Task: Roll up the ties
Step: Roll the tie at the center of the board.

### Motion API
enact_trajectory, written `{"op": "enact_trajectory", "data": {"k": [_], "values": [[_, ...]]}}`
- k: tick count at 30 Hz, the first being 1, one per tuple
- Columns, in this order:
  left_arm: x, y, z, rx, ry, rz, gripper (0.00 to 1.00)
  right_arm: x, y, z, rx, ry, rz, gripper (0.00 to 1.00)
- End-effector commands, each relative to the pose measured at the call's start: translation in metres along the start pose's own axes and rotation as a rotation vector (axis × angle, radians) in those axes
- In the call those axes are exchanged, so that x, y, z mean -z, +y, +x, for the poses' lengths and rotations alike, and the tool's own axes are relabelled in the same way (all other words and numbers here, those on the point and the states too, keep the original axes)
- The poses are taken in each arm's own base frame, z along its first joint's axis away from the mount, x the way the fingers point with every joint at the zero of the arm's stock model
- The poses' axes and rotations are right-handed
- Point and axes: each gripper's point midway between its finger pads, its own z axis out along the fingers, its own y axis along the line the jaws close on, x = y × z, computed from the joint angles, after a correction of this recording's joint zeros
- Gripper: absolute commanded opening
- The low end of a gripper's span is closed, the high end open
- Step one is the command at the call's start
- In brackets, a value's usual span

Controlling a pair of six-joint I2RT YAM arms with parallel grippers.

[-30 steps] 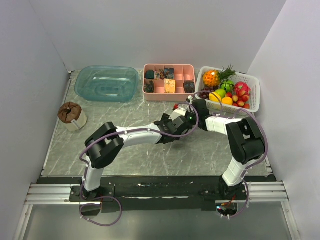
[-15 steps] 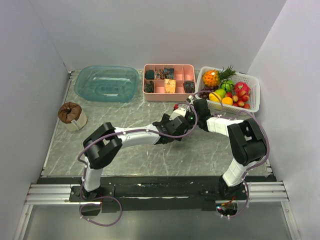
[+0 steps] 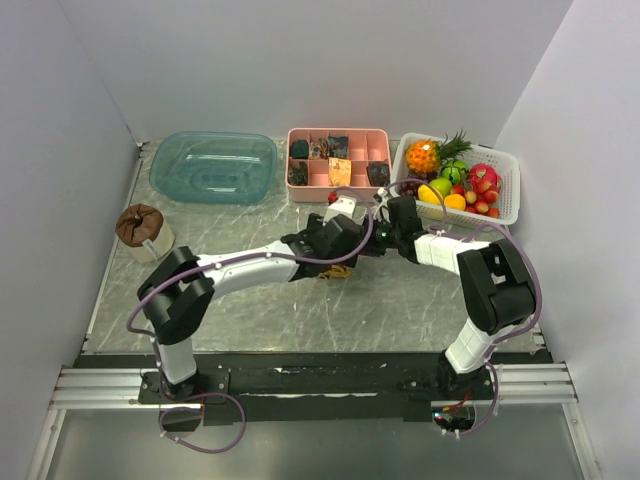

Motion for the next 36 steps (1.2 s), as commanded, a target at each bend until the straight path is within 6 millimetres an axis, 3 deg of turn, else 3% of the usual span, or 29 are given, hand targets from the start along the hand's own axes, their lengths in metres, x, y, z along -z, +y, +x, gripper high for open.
{"op": "enact_trajectory", "data": {"k": [1,4,5,7,10,13,16,20,23,29,36], "values": [[0.024,0.006,-0.037,0.096,-0.079,0.046,0.86,0.011,0.015,-0.016,0.042,-0.057,-0.03,0.0],[0.032,0.025,-0.043,0.163,-0.077,0.066,0.87,0.012,0.014,-0.023,0.062,-0.064,-0.008,0.05],[0.032,0.029,-0.032,0.174,-0.046,0.089,0.88,0.012,0.016,-0.03,0.07,-0.073,-0.002,0.07],[0.04,0.045,-0.042,0.256,-0.065,0.116,0.88,0.011,0.015,-0.034,0.087,-0.071,0.011,0.08],[0.048,0.06,-0.031,0.322,-0.041,0.171,0.84,0.005,0.015,-0.043,0.096,-0.072,0.02,0.08],[0.059,0.068,-0.02,0.352,-0.047,0.188,0.72,-0.005,0.017,-0.058,0.111,-0.084,0.029,0.08],[0.066,0.071,-0.002,0.365,-0.024,0.211,0.53,-0.02,0.019,-0.063,0.129,-0.059,0.031,0.07],[0.067,0.065,0.018,0.37,0.022,0.273,0.15,-0.043,0.014,-0.049,0.149,0.019,0.078,0.07],[0.063,0.061,0.034,0.366,0.061,0.302,0.01,-0.056,0.014,-0.039,0.174,0.062,0.115,0.07],[0.059,0.04,0.059,0.363,0.116,0.43,0.01,-0.074,0.013,-0.021,0.194,0.115,0.155,0.07],[0.042,0.033,0.087,0.39,0.177,0.459,0.01,-0.081,0.002,-0.005,0.201,0.157,0.193,0.06]]}}
